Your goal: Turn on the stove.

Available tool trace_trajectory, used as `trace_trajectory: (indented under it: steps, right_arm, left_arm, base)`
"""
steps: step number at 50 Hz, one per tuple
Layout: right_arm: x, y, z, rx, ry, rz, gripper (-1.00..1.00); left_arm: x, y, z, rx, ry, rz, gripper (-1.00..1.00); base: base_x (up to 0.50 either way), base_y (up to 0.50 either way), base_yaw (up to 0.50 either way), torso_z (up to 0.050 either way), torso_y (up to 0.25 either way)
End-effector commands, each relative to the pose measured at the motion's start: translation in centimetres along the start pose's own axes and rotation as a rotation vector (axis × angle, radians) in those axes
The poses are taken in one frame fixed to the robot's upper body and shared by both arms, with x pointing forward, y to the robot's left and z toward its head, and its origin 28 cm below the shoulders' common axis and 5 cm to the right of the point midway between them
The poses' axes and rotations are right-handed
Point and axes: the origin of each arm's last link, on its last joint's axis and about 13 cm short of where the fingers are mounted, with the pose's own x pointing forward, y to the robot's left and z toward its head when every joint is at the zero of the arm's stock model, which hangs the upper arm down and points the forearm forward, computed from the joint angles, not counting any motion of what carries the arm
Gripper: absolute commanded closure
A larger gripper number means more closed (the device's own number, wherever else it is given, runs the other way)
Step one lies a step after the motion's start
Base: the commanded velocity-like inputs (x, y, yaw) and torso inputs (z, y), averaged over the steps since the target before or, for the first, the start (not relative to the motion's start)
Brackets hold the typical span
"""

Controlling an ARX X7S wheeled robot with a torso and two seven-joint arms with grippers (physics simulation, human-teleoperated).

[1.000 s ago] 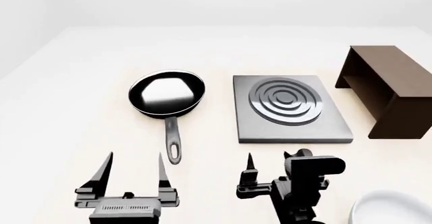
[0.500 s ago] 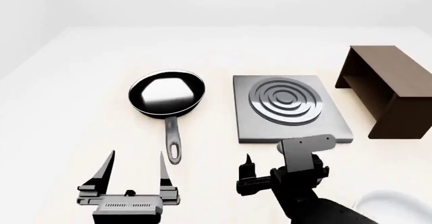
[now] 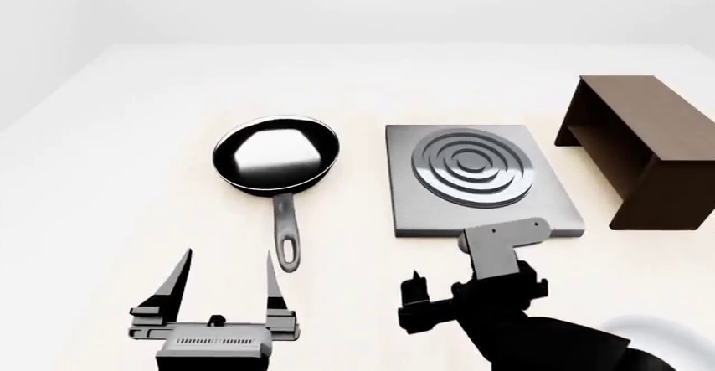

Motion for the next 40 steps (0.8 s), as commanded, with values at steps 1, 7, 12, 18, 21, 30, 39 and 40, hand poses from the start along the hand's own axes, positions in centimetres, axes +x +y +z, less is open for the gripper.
trace_trajectory:
  steps: [1, 7, 12, 18, 21, 30, 39, 40]
  right_arm:
    - [0.4, -0.4, -0.3, 0.016, 0.048, -0.007, -1.0]
    - [0.6, -0.8, -0.8, 0.031, 0.067, -0.021, -1.0]
    - [0.5, -0.9, -1.1, 0.037, 0.076, -0.024, -1.0]
    - [0.7, -1.3, -1.0, 0.054, 0.08, -0.047, -1.0]
    - [0.9, -1.5, -1.2, 0.06, 0.081, -0.049, -1.0]
    - [1.4, -1.7, -1.5, 0.045, 0.063, -0.059, -1.0]
    - [2.0, -2.3, -1.8, 0.048, 0.046, -0.094, -1.0]
    - [2.1, -2.4, -1.8, 0.052, 0.051, -0.093, -1.0]
  left_arm:
    - [0.0, 0.0, 0.1, 0.001, 0.0, -0.001, -1.0]
    - [0.1, 0.0, 0.0, 0.001, 0.001, -0.001, -1.0]
    - [0.1, 0.0, -0.1, 0.002, 0.002, 0.0, -1.0]
    - [0.1, 0.0, -0.2, 0.003, 0.004, 0.0, -1.0]
    - [0.1, 0.0, -0.2, 0.004, 0.005, -0.001, -1.0]
    - [0.0, 0.0, -0.1, 0.004, 0.004, -0.001, -1.0]
    - [0.1, 0.0, -0.1, 0.004, 0.007, -0.003, -1.0]
    - [0.1, 0.0, -0.1, 0.005, 0.007, -0.003, -1.0]
  base:
    - [0.0, 0.0, 0.0, 0.0, 0.0]
    - [0.0, 0.0, 0.0, 0.0, 0.0]
    - [0.0, 0.0, 0.0, 0.0, 0.0]
    - [0.0, 0.0, 0.0, 0.0, 0.0]
    - [0.0, 0.0, 0.0, 0.0, 0.0]
    - [0.0, 0.0, 0.0, 0.0, 0.0]
    - [0.0, 0.0, 0.0, 0.0, 0.0]
    - [0.0, 0.0, 0.0, 0.0, 0.0]
